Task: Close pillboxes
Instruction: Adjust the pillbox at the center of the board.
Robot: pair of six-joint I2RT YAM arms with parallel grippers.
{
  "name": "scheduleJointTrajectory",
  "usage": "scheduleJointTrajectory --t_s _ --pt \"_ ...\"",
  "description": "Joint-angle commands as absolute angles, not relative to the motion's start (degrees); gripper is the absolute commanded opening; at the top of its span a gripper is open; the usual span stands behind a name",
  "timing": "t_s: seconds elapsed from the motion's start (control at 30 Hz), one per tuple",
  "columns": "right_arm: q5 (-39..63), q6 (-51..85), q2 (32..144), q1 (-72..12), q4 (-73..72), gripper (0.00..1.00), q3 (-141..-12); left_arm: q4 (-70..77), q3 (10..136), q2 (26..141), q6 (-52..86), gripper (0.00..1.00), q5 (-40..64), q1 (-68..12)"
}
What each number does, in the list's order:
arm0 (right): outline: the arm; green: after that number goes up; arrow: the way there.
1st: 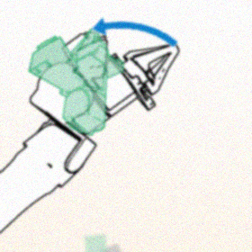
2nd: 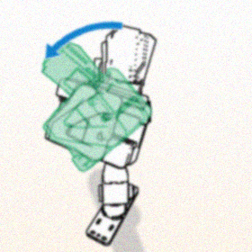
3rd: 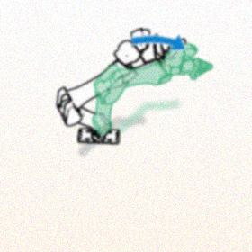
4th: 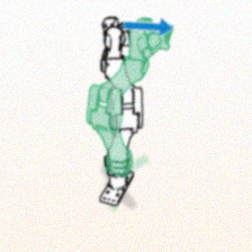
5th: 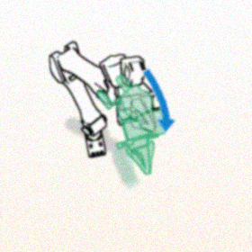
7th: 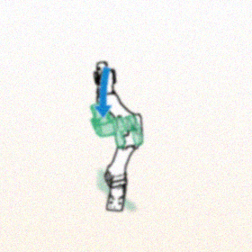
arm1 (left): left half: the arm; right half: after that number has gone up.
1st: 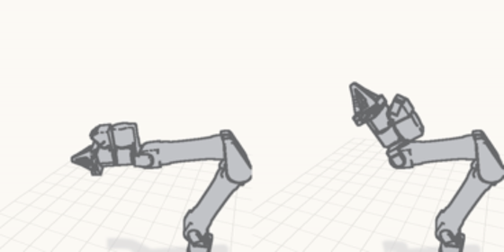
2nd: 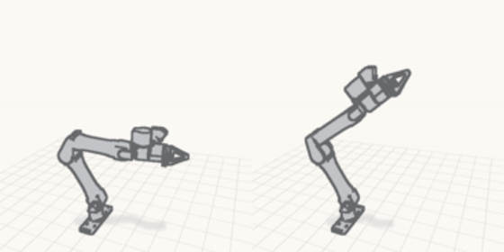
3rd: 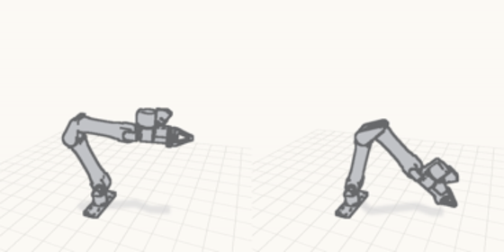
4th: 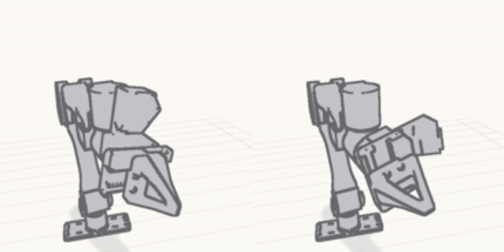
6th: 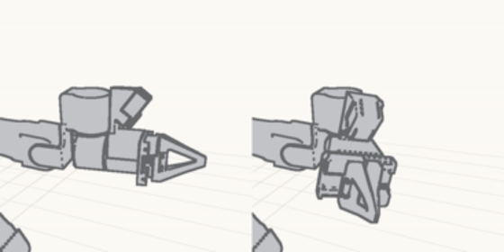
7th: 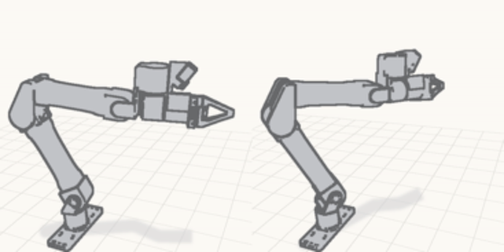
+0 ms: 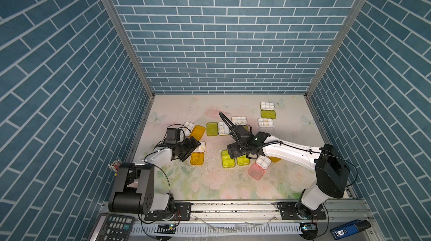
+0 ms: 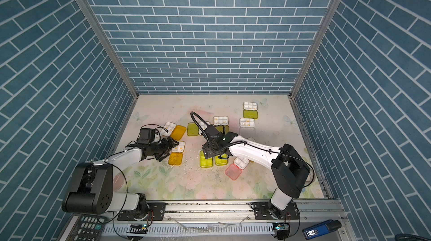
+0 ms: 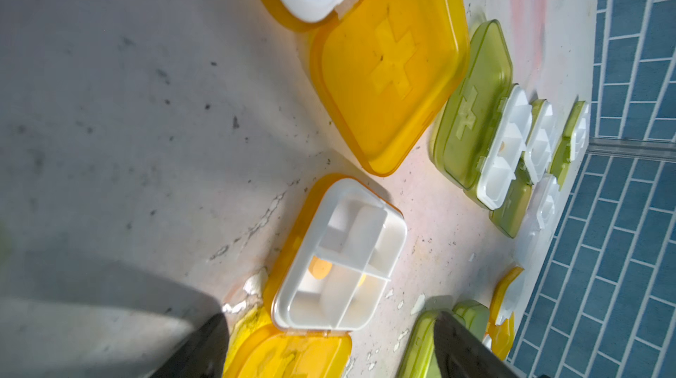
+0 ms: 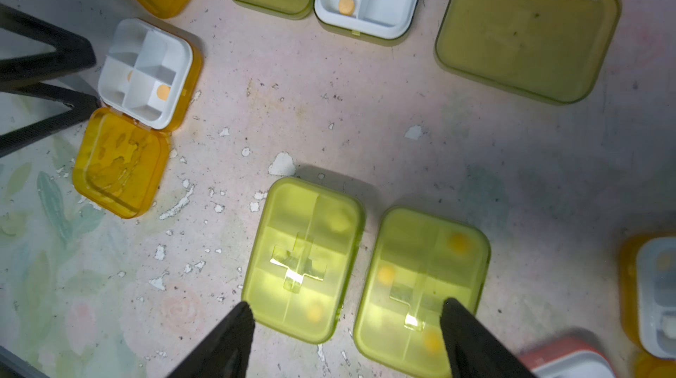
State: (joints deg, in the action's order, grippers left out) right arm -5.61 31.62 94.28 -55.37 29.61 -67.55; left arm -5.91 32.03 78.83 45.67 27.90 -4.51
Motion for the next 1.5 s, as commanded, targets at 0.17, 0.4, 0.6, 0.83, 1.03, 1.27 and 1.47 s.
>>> scheduleJointTrajectory --t_s 0.17,0.4,0.6,0.83,1.03,1.27,1.47 --pt "-5.8 29.9 95.5 -52.6 30.8 0.81 -71.8 -4.1 27.0 78.2 49.3 0.9 28.6 -10.9" --pt "-3.6 30.1 95.7 -50.8 30.2 0.81 -71.3 -0.6 25.4 78.4 54.2 0.9 26.6 -18.4" --pt "-0.6 29.8 97.8 -49.3 29.8 0.8 -72.7 4.5 26.1 80.6 57.8 0.9 27.1 -24.0" --pt "1.3 29.9 99.8 -48.9 29.3 0.76 -75.2 -5.1 31.5 73.9 53.9 0.9 26.4 -24.2" --pt "6.8 31.7 102.1 -48.4 27.5 0.71 -77.1 -18.2 40.6 73.6 44.2 0.92 23.1 -18.6" --pt "11.0 32.3 108.3 -48.3 26.0 0.64 -82.2 -21.8 49.6 82.3 40.8 0.89 24.5 -10.7" --pt "19.5 34.0 114.3 -48.5 18.1 0.51 -85.2 -18.6 43.9 74.9 44.5 0.9 28.6 -1.7"
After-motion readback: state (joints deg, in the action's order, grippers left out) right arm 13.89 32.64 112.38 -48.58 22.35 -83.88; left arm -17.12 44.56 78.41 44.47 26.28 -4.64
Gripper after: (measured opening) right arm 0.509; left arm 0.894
